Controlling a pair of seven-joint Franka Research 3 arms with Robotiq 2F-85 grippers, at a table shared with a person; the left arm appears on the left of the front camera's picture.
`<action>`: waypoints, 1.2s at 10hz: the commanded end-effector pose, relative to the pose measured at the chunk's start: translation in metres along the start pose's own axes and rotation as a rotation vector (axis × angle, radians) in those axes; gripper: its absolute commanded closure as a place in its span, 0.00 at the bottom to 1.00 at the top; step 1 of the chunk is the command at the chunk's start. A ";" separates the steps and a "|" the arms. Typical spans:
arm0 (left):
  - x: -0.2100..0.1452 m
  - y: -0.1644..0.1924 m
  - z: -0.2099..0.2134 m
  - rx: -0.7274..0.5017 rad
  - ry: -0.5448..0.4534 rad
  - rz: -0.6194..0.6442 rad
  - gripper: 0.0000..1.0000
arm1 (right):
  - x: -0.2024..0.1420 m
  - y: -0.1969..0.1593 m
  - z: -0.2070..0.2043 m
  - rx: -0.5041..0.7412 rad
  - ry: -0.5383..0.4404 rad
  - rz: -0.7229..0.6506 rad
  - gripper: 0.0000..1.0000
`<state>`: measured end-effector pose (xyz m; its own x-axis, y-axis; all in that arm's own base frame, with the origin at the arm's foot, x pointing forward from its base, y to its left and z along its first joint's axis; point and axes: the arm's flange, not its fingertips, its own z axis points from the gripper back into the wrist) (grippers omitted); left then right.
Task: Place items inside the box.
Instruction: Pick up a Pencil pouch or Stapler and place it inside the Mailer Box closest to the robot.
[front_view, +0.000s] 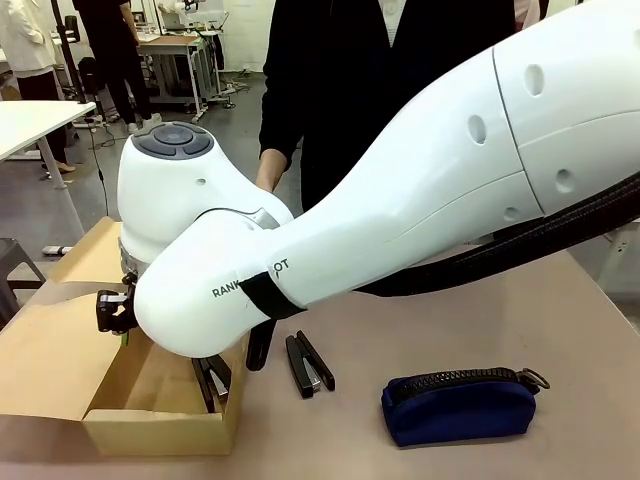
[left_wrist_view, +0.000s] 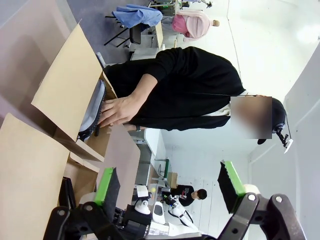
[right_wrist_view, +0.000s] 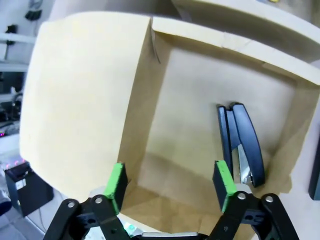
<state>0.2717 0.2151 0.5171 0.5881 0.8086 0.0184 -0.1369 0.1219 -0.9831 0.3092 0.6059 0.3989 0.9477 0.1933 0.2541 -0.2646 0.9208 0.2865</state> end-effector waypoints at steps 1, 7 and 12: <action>-0.002 0.001 0.000 -0.021 -0.001 -0.017 0.00 | -0.007 -0.011 0.009 0.014 0.010 0.007 0.00; -0.002 0.001 0.000 -0.021 -0.001 -0.017 0.00 | -0.045 -0.069 0.070 0.231 0.007 0.001 0.00; -0.002 0.001 0.000 -0.021 -0.001 -0.017 0.00 | -0.076 -0.101 0.089 0.232 -0.080 -0.124 0.00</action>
<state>0.2716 0.2149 0.5172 0.5886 0.8082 0.0191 -0.1362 0.1224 -0.9831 0.2284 0.4258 0.4314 0.9545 -0.0212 0.2973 -0.1450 0.8385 0.5252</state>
